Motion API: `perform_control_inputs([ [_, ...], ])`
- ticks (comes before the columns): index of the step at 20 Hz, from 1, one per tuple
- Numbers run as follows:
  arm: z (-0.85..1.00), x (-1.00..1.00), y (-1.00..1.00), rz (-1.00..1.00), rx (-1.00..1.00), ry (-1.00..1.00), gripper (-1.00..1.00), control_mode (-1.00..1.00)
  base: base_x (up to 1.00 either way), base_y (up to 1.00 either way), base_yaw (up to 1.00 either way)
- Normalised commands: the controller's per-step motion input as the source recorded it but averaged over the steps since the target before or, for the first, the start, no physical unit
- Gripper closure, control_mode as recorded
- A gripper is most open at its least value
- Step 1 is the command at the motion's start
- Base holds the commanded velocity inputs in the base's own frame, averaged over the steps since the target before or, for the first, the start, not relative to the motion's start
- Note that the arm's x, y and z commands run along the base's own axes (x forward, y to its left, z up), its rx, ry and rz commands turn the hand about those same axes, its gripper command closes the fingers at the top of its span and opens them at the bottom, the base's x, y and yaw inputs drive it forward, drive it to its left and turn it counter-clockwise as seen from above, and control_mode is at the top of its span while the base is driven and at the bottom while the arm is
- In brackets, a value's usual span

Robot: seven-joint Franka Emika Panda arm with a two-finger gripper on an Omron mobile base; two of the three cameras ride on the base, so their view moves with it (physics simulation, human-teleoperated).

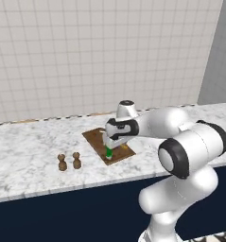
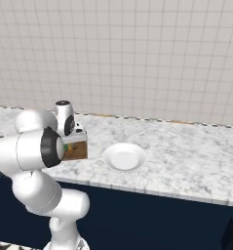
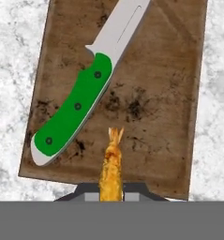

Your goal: Pick up the knife from the drawer and place it on the cutting board. Then place the meat from the plate to the cutting board.

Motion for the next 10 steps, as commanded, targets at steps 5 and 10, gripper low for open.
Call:
perform_control_inputs([
  [5,-0.29,0.18,0.04,0.0,0.0,0.0,1.0,-1.0,0.0,0.0,0.0],
  [10,-0.25,0.26,0.0,0.0,0.0,0.0,1.0,-1.0,0.0,0.0,0.0],
])
